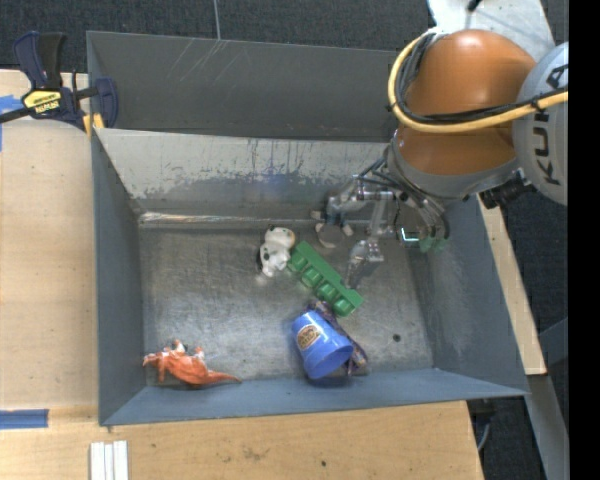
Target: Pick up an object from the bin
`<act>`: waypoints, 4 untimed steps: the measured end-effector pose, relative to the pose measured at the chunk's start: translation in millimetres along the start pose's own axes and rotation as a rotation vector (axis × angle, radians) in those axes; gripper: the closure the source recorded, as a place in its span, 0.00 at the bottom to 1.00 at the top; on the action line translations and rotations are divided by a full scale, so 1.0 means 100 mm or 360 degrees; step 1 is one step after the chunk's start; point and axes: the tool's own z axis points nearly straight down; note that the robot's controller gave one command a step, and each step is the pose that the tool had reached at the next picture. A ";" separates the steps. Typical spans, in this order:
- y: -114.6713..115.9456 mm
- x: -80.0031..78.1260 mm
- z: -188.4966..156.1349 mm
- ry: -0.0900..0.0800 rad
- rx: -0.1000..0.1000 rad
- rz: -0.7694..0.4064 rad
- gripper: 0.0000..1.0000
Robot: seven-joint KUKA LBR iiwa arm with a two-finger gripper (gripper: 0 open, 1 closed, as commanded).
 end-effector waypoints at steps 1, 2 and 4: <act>0.00 -0.01 -0.04 -0.0013 0.0000 0.0001 0.00; -0.12 -0.08 0.45 -0.0018 -0.0001 0.0162 0.00; -0.30 -0.06 0.97 -0.0009 0.0000 0.0466 0.00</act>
Offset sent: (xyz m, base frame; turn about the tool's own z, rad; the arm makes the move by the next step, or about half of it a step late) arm 0.0196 -0.0439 -0.1662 0.3419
